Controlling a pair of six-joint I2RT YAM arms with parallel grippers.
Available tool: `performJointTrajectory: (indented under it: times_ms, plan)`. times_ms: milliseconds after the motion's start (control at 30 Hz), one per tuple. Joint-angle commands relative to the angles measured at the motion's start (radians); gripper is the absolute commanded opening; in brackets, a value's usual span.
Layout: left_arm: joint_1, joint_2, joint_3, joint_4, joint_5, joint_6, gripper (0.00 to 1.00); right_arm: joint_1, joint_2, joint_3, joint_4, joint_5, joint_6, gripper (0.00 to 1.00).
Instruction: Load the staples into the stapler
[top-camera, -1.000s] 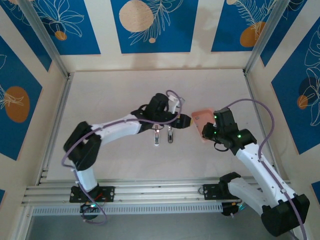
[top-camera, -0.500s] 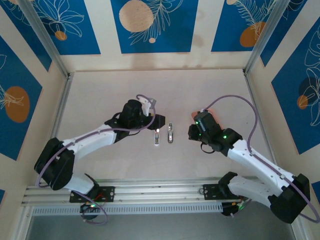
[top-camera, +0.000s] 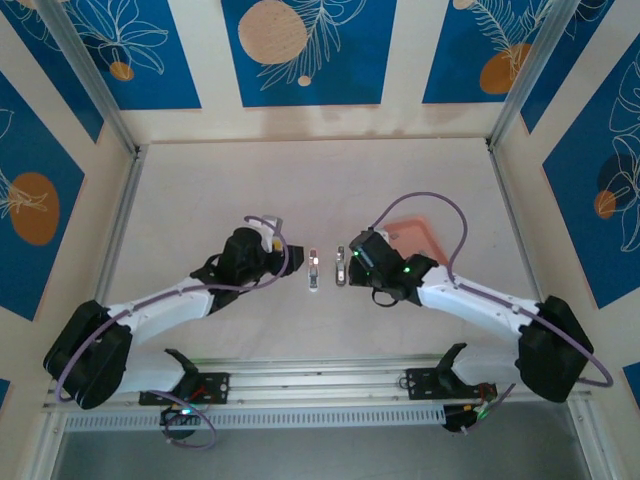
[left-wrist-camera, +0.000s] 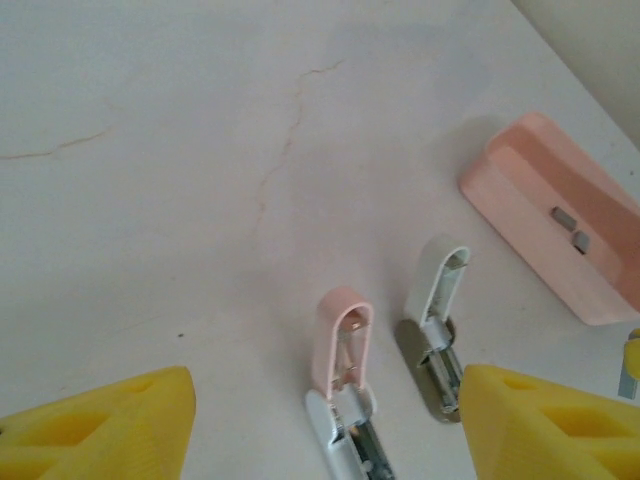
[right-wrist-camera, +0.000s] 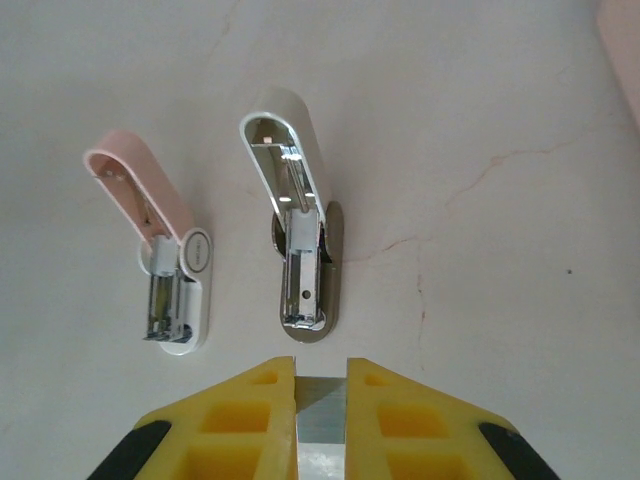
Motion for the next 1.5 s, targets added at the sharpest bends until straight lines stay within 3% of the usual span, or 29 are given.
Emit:
performJointTrajectory:
  times_ms: [0,367,767,1067,1467]
  plan:
    - [0.012,-0.023,-0.043,0.082,-0.073,0.039,0.72,0.006,0.052,0.033,0.055,-0.001,-0.008,0.15]
    - [0.012,-0.076,-0.194,0.235,-0.153,0.083,0.73,0.046,0.188,0.065,0.117,0.011,0.005,0.15]
    - [0.012,-0.078,-0.233,0.265,-0.2,0.154,0.75,0.043,0.27,0.122,0.106,0.069,-0.004,0.15]
    - [0.012,-0.043,-0.308,0.476,-0.138,0.16,0.75,0.035,0.281,0.121,0.129,0.079,-0.024,0.15]
    - [0.012,0.031,-0.291,0.508,-0.14,0.173,0.75,0.02,0.298,0.123,0.099,0.069,-0.03,0.15]
